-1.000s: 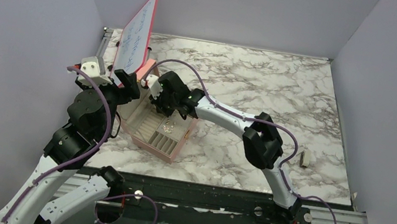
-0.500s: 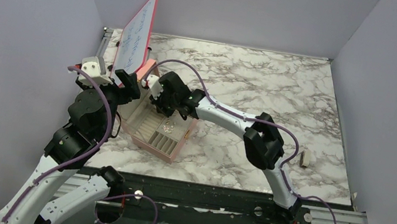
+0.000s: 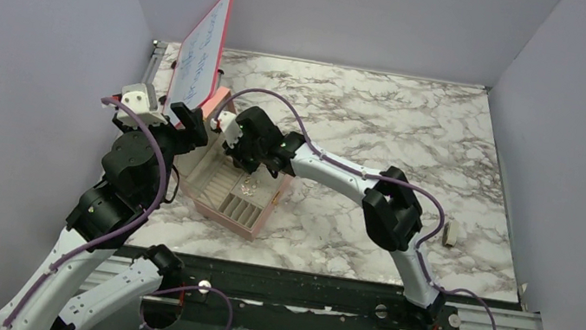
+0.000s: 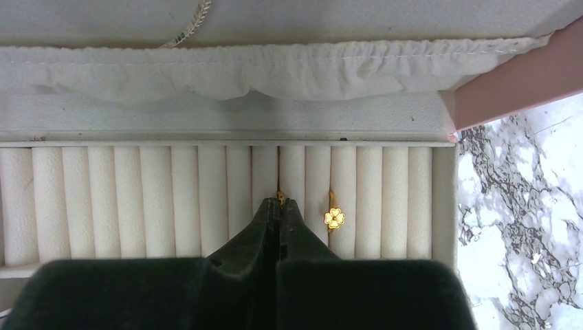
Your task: Organize the mixed jewelry
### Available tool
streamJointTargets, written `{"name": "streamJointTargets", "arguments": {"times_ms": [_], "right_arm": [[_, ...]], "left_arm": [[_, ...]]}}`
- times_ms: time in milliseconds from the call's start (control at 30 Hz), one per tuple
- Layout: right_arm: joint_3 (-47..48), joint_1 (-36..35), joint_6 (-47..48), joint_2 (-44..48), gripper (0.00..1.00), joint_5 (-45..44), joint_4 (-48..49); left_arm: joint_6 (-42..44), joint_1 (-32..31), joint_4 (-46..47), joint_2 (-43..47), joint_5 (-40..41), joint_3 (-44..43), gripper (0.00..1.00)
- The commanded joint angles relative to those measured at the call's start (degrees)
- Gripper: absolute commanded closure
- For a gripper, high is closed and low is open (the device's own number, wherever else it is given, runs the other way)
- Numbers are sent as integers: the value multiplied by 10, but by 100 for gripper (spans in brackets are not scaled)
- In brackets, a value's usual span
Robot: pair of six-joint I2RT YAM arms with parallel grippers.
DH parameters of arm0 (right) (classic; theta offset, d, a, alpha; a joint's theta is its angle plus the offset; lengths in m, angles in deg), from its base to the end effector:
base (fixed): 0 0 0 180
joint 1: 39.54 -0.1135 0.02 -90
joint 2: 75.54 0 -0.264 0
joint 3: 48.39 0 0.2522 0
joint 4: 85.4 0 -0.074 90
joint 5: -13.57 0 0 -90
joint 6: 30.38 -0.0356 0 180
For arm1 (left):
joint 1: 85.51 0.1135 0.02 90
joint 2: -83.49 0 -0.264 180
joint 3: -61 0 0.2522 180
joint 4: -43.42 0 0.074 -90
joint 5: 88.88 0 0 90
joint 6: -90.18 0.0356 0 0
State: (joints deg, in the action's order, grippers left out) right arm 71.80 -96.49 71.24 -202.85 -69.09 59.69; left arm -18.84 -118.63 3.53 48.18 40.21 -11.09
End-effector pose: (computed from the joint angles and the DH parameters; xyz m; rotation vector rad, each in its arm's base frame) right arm 0.2751 0.4312 0.2190 -1.3849 1.9118 0.5442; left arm 0.1028 -0.0402 0.4116 -0.3229 1.5823 -0.1490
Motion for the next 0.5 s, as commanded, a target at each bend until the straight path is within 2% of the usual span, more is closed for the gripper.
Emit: {"name": "streamJointTargets", "arguments": {"times_ms": [0, 333, 467], "right_arm": [[-11, -3, 9, 18, 99, -2, -37], [13, -2, 2, -20, 95, -14, -48], [9, -3, -4, -14, 90, -22, -46]], "left_arm": [[1, -1, 0, 0, 11, 8, 21], [0, -2, 0, 1, 11, 9, 21], [1, -2, 0, -1, 11, 10, 20]]}}
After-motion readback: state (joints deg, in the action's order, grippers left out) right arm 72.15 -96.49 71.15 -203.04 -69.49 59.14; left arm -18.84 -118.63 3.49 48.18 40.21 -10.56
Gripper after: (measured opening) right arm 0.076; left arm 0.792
